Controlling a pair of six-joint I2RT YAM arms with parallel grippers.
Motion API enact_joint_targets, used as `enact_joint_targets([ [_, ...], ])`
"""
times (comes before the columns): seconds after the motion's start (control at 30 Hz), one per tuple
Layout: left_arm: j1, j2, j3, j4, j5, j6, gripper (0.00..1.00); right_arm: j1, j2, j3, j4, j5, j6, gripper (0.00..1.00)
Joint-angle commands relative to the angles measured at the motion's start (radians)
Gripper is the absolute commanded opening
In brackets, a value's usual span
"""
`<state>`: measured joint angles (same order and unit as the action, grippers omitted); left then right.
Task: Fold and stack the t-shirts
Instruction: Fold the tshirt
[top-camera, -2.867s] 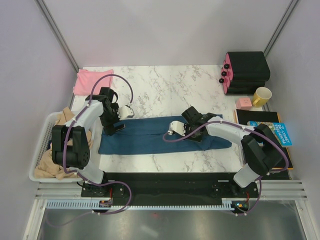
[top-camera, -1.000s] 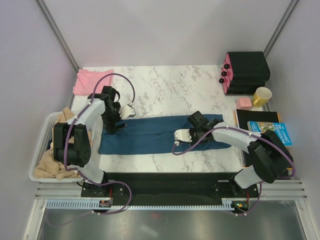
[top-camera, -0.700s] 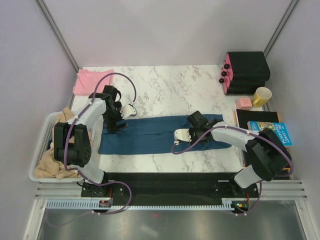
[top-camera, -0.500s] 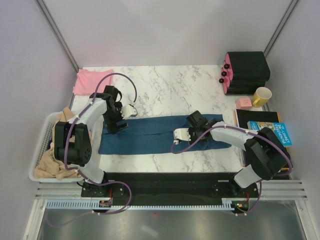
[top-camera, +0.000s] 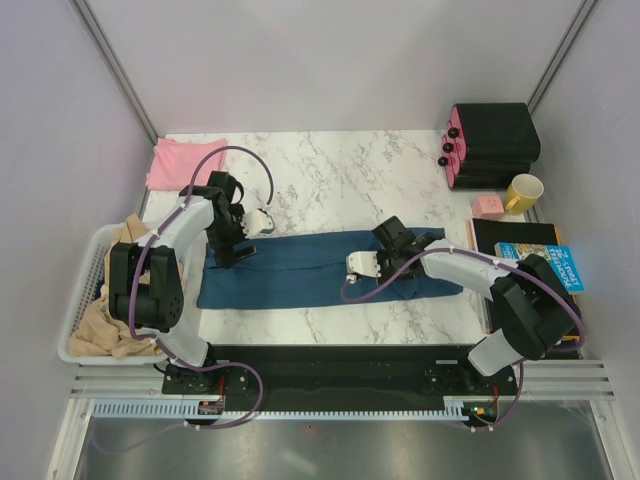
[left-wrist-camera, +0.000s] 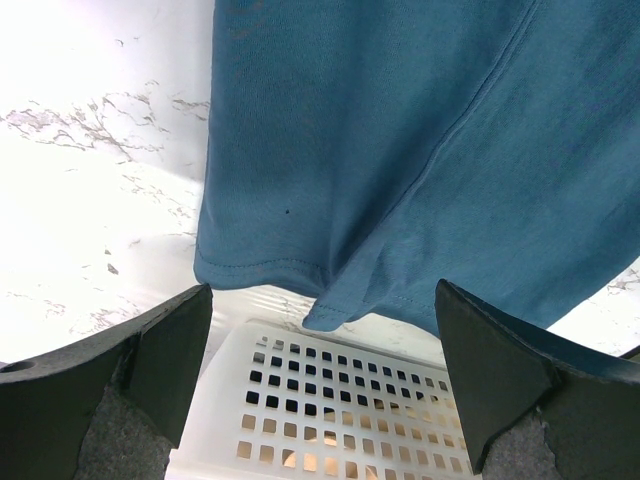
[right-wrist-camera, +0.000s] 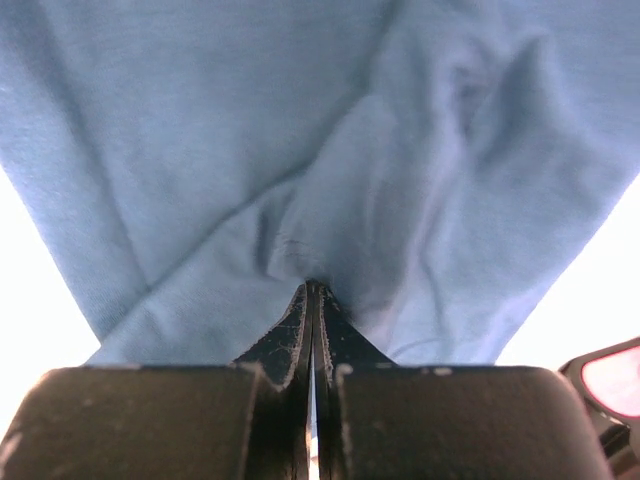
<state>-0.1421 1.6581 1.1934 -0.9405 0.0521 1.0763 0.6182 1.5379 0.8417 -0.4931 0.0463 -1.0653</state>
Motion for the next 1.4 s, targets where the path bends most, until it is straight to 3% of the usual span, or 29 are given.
enact_joint_targets([
  [0.0,-0.007,-0.003,0.018,-0.015,0.005,-0.032,1.00,-0.021,-0.042,0.141,-0.077,-0.045,0.054,0.00],
  [0.33,-0.022,0.006,0.021,-0.014,0.014,-0.044,1.00,-0.021,-0.061,0.160,-0.133,-0.082,0.051,0.00],
  [0.47,-0.022,0.002,0.014,-0.015,0.006,-0.038,0.99,-0.018,-0.064,0.201,-0.234,-0.187,0.088,0.32],
  [0.53,-0.022,0.000,0.009,-0.014,0.008,-0.036,0.99,-0.009,-0.062,0.208,-0.233,-0.210,0.123,0.35],
  [1.03,-0.043,0.009,0.017,-0.015,0.011,-0.052,1.00,0.067,0.004,0.074,0.120,-0.096,0.402,0.33],
  [1.37,-0.050,0.014,0.020,-0.014,0.006,-0.058,1.00,0.114,0.030,0.004,0.267,0.046,0.449,0.36],
])
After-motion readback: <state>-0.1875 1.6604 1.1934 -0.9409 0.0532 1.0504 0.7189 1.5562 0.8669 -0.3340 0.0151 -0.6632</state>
